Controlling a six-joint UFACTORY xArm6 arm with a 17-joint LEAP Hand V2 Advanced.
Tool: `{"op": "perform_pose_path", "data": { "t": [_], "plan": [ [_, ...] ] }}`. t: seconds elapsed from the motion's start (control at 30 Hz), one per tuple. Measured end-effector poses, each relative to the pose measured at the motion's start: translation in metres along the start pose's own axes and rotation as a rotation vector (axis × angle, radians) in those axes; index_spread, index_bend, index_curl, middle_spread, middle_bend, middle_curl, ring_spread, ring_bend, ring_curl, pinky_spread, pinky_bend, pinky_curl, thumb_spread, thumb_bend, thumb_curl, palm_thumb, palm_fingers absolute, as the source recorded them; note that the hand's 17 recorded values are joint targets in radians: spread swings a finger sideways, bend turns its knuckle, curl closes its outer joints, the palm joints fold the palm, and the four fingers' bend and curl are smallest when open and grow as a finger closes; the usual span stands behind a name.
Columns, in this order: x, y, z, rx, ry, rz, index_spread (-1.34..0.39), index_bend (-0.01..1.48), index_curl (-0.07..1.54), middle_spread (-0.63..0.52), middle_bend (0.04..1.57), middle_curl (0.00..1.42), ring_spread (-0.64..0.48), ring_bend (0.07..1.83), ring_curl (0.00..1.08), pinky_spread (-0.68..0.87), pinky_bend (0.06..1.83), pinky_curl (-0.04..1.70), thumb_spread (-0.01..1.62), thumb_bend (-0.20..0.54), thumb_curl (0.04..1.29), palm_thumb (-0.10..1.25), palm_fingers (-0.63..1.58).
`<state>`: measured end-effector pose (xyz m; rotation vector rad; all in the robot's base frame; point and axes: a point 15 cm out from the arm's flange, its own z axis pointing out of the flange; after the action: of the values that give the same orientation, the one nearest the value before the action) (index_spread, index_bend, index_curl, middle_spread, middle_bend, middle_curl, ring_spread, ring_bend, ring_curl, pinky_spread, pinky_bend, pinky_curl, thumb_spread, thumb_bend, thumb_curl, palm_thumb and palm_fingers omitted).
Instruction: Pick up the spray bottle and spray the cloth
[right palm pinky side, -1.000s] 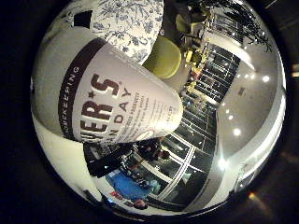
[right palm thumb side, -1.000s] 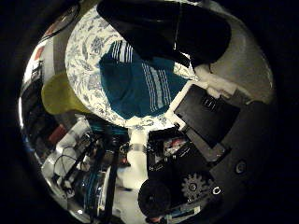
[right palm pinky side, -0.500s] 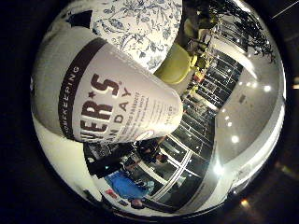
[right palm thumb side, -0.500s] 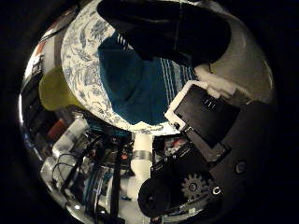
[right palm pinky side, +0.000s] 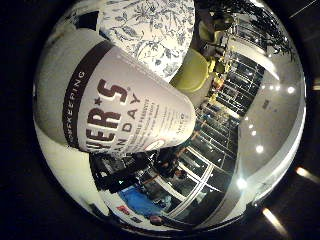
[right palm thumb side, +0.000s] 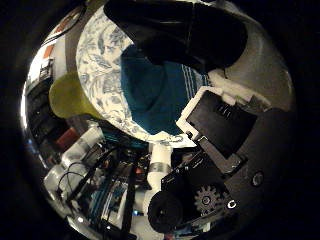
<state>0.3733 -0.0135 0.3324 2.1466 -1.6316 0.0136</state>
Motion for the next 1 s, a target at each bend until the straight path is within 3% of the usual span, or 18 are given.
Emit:
{"op": "perform_pose_path", "data": {
  "t": [0.63,0.9,1.0],
  "plan": [
    [-0.075,0.001,-0.122,0.35,-0.578,-0.091,-0.22,1.1,0.78,-0.07,1.37,0.61,-0.16,1.47,0.59,-0.19,1.0,1.35,0.63,-0.019,0.94,1.04,1.19],
    [-0.085,-0.028,-0.148,0.514,-0.763,-0.147,-0.22,1.1,0.78,-0.07,1.37,0.61,-0.16,1.47,0.6,-0.19,1.0,1.36,0.63,-0.019,0.93,1.04,1.19],
    [-0.1,-0.034,-0.128,0.496,-0.845,-0.171,-0.22,1.1,0.78,-0.07,1.37,0.6,-0.16,1.47,0.59,-0.19,1.0,1.36,0.63,-0.019,0.93,1.04,1.19]
  ]
}}
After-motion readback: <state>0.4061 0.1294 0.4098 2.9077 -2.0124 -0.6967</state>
